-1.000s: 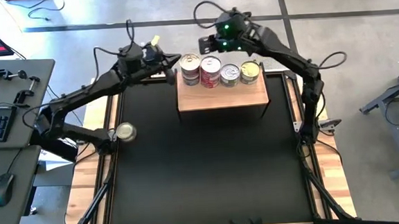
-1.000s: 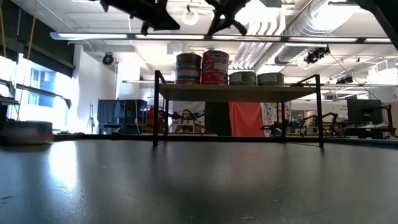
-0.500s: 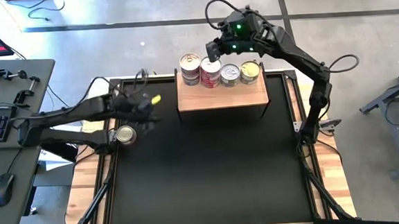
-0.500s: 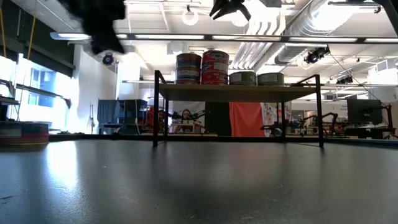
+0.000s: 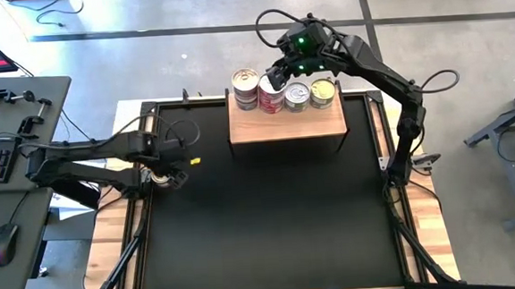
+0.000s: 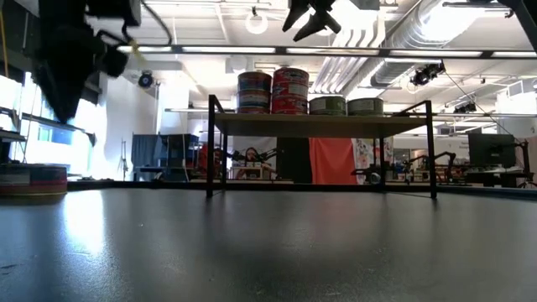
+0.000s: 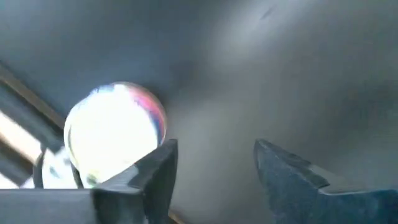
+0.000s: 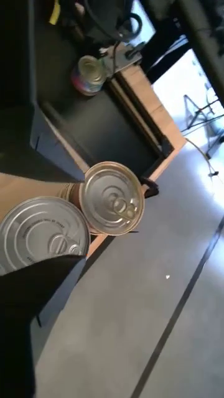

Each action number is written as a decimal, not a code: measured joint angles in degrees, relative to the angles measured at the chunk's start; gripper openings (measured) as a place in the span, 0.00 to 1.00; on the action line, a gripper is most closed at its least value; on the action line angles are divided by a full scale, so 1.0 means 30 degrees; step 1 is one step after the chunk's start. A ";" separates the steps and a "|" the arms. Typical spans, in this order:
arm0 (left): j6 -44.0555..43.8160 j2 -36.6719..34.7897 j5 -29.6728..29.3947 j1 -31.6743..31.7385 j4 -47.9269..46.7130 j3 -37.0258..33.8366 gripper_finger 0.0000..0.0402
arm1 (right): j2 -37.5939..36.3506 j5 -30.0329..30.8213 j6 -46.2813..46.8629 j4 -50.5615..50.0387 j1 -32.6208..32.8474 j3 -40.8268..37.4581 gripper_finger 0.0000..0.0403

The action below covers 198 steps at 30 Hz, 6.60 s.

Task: Stack canned seafood by type on shelf
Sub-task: Stack the blue-pink can on top of the blue-pink tuna can on the shelf

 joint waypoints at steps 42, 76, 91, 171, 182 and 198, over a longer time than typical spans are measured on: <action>-1.0735 0.4341 -0.7193 -0.4027 0.2115 -0.4424 0.00 | -0.1388 0.5600 0.7808 -0.6862 0.7602 0.0000 0.00; -0.5174 1.4815 -0.0946 -0.8653 1.8311 0.5009 0.00 | -0.5100 -0.0944 1.6307 0.1639 1.7234 -1.4793 0.00; -1.1963 0.9014 -0.5144 -1.2724 2.3365 -0.3616 0.00 | -0.4156 0.1224 2.4045 2.0907 1.5562 -2.5516 0.15; -0.4524 1.3186 -0.3792 -0.8268 2.5646 -0.3009 0.00 | -0.1694 -0.3149 1.7945 1.7819 1.3669 -1.9008 0.00; -0.9140 1.0378 -0.4110 -1.0967 2.6493 -0.6436 0.00 | -0.0797 -0.3497 1.2975 1.7917 1.6349 -1.4373 0.31; -0.5516 0.6376 -0.3285 -1.0005 2.4146 -0.6579 0.00 | 0.4403 0.0219 0.6079 0.2982 1.6125 -0.2777 0.78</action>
